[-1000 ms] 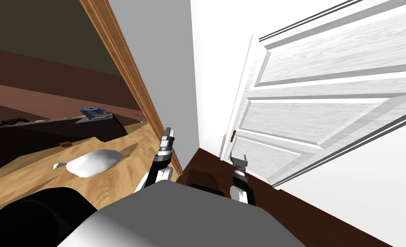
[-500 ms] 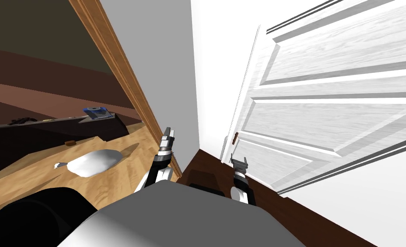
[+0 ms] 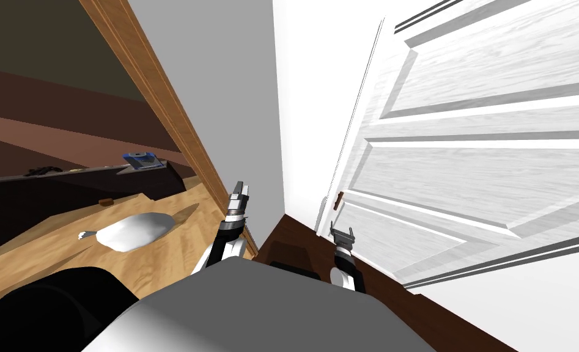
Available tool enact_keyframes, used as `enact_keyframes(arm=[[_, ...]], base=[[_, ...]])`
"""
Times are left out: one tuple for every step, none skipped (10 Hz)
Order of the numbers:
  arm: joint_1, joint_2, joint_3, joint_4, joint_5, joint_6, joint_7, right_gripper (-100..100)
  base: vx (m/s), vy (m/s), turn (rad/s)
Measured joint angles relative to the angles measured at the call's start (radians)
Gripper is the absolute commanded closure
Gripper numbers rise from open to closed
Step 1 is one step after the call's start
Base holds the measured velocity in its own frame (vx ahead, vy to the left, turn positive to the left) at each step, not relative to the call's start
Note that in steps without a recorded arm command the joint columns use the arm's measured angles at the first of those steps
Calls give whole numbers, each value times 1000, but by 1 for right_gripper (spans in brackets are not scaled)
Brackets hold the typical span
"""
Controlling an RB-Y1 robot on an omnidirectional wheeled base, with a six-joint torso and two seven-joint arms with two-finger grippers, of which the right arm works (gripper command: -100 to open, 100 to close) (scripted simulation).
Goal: Pull the door open
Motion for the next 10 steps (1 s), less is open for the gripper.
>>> enact_keyframes(arm=[[-10,-2,10,25,-15,-8,-18,-100],[-18,-4,19,42,-31,-15,-30,-100],[-23,-11,27,55,-48,-19,-45,-100],[-30,-19,40,79,-70,-28,-67,-100],[-37,-25,49,96,-90,-34,-83,-100],[-46,-29,60,113,-115,-39,-97,-100],[-57,-31,71,139,-132,-48,-114,-100],[-59,-42,79,144,-155,-51,-127,-100],[-66,-43,84,157,-165,-54,-136,-100],[-72,-47,92,174,-180,-59,-149,-100]], base=[[95,-24,39],[85,-17,36],[120,-15,52],[127,-6,49],[150,-19,60],[121,-35,44],[102,-40,43],[72,-32,14],[68,-23,32],[89,-24,35]])
